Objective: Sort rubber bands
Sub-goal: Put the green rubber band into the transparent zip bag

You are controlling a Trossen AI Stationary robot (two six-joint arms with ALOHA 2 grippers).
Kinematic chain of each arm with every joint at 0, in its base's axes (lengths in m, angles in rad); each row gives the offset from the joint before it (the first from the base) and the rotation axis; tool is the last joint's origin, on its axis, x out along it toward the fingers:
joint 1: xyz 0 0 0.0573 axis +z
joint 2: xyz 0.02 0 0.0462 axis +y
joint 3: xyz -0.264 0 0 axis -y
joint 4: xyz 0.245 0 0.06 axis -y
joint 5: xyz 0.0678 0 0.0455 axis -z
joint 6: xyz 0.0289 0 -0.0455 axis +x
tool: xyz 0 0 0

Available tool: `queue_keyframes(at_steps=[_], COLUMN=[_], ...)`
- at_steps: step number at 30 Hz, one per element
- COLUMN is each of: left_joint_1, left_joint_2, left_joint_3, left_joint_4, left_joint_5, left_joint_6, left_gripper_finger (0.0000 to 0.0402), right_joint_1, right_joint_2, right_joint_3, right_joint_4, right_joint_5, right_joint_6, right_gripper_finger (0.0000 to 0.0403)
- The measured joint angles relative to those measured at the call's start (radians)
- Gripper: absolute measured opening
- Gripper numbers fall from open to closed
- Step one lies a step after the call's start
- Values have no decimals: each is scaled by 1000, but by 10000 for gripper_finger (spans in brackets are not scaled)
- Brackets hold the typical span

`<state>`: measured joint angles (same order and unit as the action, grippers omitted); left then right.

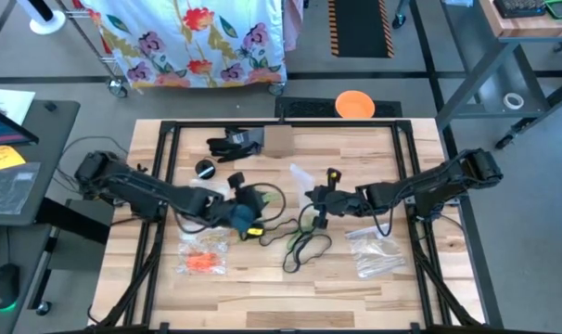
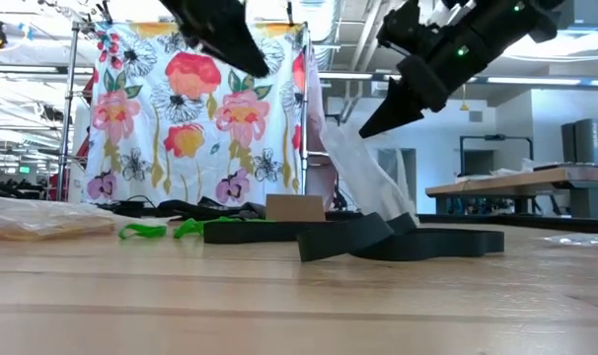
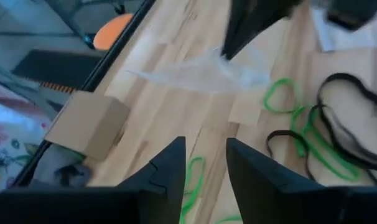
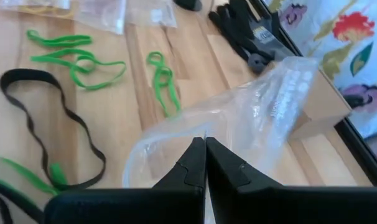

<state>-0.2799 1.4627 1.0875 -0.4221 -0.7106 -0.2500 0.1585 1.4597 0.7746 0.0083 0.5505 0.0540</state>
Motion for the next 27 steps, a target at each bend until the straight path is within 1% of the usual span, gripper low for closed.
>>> queue_keyframes(at_steps=[2, 5, 7, 9, 11, 14, 15, 17, 20, 24, 27], left_joint_1=[-24, -33, -20, 7, 42, 96, 110, 132, 167, 208, 229], left_joint_2=[-13, 0, 15, 33, 55, 99, 114, 147, 189, 236, 259], left_joint_3=[-23, -86, -133, -172, -202, -211, -211, -211, -210, -210, -207], left_joint_4=[7, 15, 52, 79, 97, 98, 107, 133, 146, 141, 141], left_joint_5=[-16, -15, -10, 18, 99, 285, 331, 391, 450, 475, 479], left_joint_6=[8, 57, 97, 105, 107, 97, 94, 80, 22, -44, -46], left_gripper_finger=[110, 110, 109, 109, 109, 109, 109, 109, 109, 109, 109], right_joint_1=[-8, -30, -44, -56, -68, -77, -78, -84, -83, -82, -81], right_joint_2=[0, 0, 0, 0, 0, 0, 0, 0, 0, 0, 0], right_joint_3=[0, 0, 0, 0, 0, 0, 0, 0, 0, 0, 0], right_joint_4=[4, 32, 42, 41, 39, 26, 21, 19, 18, 7, -1], right_joint_5=[0, -2, -4, -12, -25, -32, -32, -32, -33, -34, -35], right_joint_6=[38, 109, 133, 146, 149, 149, 148, 148, 148, 148, 148], right_gripper_finger=[0, 0, 0, 0, 0, 0, 0, 0, 0, 0, 0])
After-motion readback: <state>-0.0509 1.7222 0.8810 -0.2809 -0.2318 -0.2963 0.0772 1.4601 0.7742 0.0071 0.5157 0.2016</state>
